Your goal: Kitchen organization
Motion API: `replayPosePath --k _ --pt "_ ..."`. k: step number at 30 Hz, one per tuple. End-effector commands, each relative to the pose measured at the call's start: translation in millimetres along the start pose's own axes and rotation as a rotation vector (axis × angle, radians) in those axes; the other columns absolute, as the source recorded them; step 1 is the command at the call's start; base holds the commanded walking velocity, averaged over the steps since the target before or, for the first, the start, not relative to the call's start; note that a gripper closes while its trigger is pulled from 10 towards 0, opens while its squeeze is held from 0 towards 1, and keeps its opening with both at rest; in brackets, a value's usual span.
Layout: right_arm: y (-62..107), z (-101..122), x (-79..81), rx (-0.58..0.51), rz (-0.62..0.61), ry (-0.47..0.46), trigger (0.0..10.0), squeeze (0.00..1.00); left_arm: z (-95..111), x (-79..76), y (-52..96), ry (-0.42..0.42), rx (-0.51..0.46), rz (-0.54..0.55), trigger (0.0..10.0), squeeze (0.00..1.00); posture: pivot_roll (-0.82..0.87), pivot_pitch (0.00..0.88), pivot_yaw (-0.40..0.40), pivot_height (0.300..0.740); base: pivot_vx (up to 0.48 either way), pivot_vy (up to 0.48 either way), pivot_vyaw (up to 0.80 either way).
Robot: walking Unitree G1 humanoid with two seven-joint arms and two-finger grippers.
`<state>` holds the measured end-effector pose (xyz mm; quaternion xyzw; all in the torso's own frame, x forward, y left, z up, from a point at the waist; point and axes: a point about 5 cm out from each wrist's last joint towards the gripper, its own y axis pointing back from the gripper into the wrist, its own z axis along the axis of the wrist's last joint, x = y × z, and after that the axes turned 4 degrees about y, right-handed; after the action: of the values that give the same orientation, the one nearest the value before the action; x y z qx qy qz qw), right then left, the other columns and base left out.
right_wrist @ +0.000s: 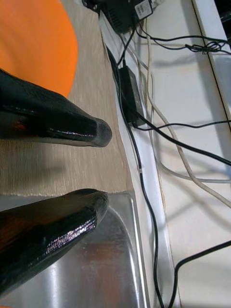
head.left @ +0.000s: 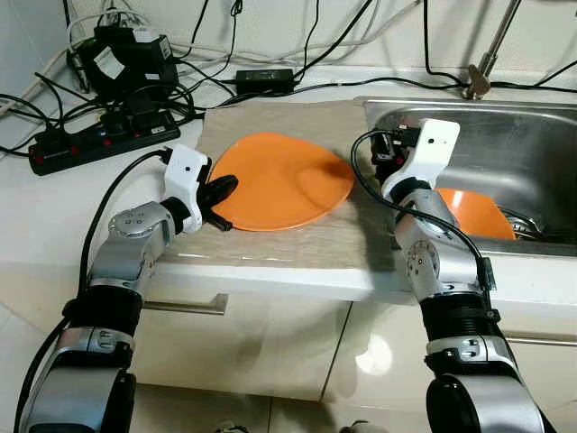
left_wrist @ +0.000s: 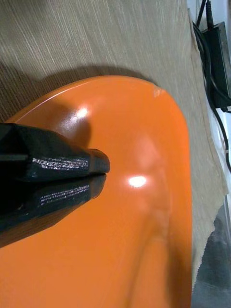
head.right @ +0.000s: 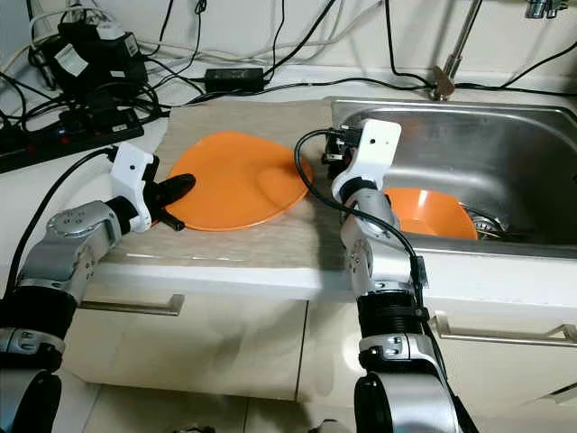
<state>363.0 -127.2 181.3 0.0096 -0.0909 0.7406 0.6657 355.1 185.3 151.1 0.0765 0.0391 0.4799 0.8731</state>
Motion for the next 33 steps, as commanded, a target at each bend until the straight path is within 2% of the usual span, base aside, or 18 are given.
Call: replayPosePath --k 1,13,17,24,29,33 --pt "2.3 -3 1.1 0.016 0.002 -0.004 10.0 0.0 -13 4.6 3.0 0.023 0.053 0.032 10.0 0.0 -0.04 0.002 0.03 0.715 0.0 0.0 0.0" --pt "5.0 -6 0.8 0.029 0.007 0.0 10.0 0.0 -32 5.6 5.0 0.049 0.093 0.058 10.0 0.0 -0.05 0.014 0.028 0.715 0.0 0.0 0.0" --pt "7.4 -18 2.5 0.098 0.029 -0.066 10.0 0.0 -40 7.6 7.1 0.055 0.118 0.07 10.0 0.0 -0.05 0.021 0.027 0.715 0.0 0.0 0.0" --pt "9.0 -40 9.1 0.212 0.071 -0.214 10.0 0.0 -43 8.5 7.9 0.061 0.124 0.073 10.0 0.0 -0.05 0.031 0.025 0.715 0.0 0.0 0.0" --pt "8.4 -43 14.7 0.229 0.094 -0.24 10.0 0.0 -43 9.0 8.2 0.061 0.123 0.073 10.0 0.0 -0.04 0.035 0.024 0.715 0.0 0.0 0.0" --pt "5.8 -39 22.1 0.199 0.141 -0.217 10.0 0.0 -42 9.4 8.4 0.058 0.119 0.072 10.0 0.0 -0.04 0.035 0.025 0.715 0.0 0.0 0.0"
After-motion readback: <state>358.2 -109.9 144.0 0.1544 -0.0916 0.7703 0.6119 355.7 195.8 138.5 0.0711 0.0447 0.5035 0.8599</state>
